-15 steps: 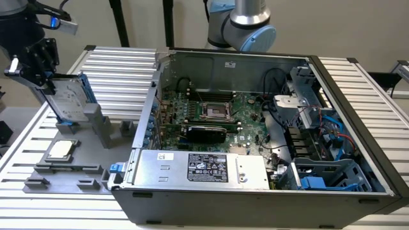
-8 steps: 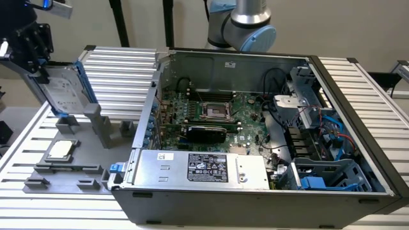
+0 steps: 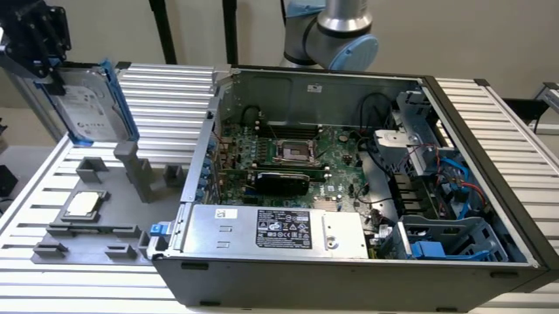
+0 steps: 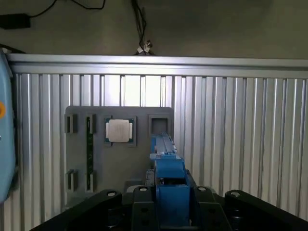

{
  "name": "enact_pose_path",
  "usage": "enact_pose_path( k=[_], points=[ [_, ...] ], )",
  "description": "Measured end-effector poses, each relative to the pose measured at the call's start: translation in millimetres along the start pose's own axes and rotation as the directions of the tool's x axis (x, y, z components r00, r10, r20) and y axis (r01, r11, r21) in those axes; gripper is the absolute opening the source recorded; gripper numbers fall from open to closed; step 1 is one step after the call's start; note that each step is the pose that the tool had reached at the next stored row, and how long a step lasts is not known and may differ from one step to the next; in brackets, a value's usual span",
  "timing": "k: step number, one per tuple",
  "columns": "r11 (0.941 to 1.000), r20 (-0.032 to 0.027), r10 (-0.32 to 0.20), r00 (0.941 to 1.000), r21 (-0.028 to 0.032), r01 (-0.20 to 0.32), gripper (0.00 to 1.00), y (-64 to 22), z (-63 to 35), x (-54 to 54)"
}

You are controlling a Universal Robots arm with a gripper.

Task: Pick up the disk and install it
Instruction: 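Pick up the disk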

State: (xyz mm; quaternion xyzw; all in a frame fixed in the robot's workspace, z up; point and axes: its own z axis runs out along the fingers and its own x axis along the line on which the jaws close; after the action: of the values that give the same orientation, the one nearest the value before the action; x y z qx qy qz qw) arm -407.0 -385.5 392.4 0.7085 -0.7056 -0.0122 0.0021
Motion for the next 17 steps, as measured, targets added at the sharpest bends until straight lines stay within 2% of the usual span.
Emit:
enact_pose_path(
  k=[7, 14, 17],
  points=[
    [1.0000, 0.0095, -0.004, 0.9999, -0.0002, 0.004, 0.33, -25.5, -31.3, -0.3],
    [1.0000, 0.0264, -0.006, 0.9996, 0.0002, 0.006, 0.33, -57.0, -57.9, 0.7],
    [1.0000, 0.0316, -0.006, 0.9995, 0.0001, 0.006, 0.33, -70.1, -68.4, 2.0]
  ],
)
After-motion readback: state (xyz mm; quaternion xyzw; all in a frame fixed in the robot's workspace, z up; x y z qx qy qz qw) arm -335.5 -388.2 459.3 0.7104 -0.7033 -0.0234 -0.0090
